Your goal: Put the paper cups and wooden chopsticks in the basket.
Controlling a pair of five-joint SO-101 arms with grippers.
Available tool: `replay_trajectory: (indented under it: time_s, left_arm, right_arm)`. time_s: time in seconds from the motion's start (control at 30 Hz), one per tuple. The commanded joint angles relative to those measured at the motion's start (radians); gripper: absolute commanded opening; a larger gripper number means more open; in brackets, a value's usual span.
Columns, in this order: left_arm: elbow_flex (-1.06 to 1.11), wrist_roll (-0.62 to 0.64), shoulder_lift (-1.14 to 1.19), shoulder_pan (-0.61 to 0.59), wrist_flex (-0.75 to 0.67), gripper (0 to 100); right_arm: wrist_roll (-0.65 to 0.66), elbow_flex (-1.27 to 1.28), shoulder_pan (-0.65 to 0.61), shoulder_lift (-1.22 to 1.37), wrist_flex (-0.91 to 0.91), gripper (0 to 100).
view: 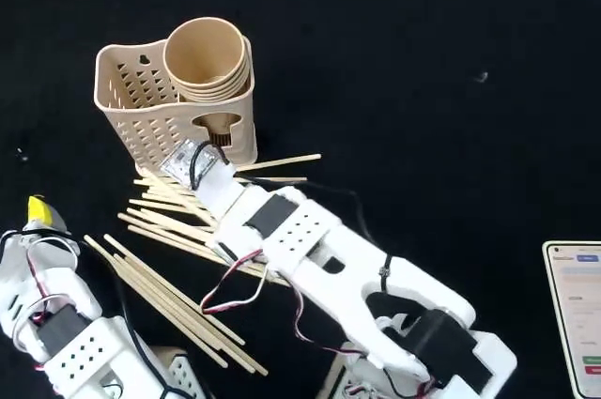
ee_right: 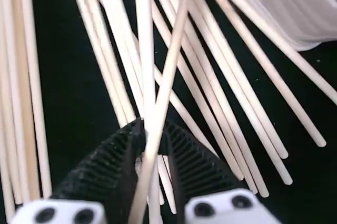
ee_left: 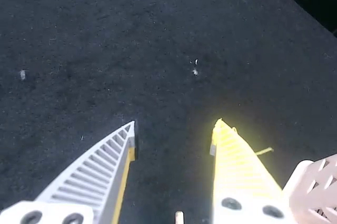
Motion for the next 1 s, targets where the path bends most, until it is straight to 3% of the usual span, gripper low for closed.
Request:
replay_trajectory:
  time_s: [0.0,0.13,0.23,0.37,0.47,0.6,0.77,0.97]
  left_arm:
    - [-0.062,0.006,-0.012,-0.01,-0.017,23]
    - [-0.062,0.006,-0.012,-0.01,-0.015,23]
    - [-0.062,0.006,-0.012,-0.01,-0.015,23]
    - [-0.067,0.006,-0.012,-0.01,-0.014,23]
    - [-0.067,0.006,-0.014,-0.01,-0.018,23]
    - [-0.074,0.006,-0.014,-0.018,-0.02,23]
    - [-0.12,0.034,-0.003,-0.105,-0.012,23]
    - [-0.185,0.08,-0.003,-0.151,0.069,23]
  right_arm:
    - [0.02,0.008,0.017,-0.053,-0.008,1.1]
    - [0.068,0.062,0.018,-0.053,-0.054,1.5]
    - [0.072,0.073,0.018,-0.053,-0.049,8.4]
    - [0.068,0.025,0.014,-0.082,0.054,22.4]
    - [0.041,-0.019,0.006,-0.151,0.153,24.2]
    - [-0.031,0.035,-0.104,-0.26,0.16,19.8]
    - [-0.095,0.186,-0.338,-0.269,-0.026,15.1]
    - [-0.203,0.163,-0.381,-0.142,-0.08,27.0]
